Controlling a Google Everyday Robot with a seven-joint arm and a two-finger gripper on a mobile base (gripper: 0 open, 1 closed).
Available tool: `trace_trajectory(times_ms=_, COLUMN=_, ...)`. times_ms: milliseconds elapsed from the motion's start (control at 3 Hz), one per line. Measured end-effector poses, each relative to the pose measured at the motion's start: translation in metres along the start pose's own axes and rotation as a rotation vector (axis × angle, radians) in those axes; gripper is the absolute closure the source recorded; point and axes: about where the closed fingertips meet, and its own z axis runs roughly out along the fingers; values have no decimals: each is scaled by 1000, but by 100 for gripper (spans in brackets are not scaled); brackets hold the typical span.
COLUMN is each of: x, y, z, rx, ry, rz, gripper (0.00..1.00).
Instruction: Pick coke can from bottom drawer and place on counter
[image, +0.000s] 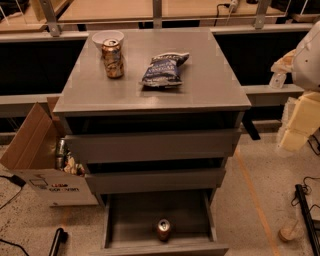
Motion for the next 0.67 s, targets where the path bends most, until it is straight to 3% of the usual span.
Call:
trace_trajectory(times_ms=333, x=0, y=0, z=0, rx=0, ry=0, rz=0, gripper=0)
trace_trajectory(times_ms=667, x=3, y=1, z=25, rx=-13, ry=-40, rz=11, gripper=0)
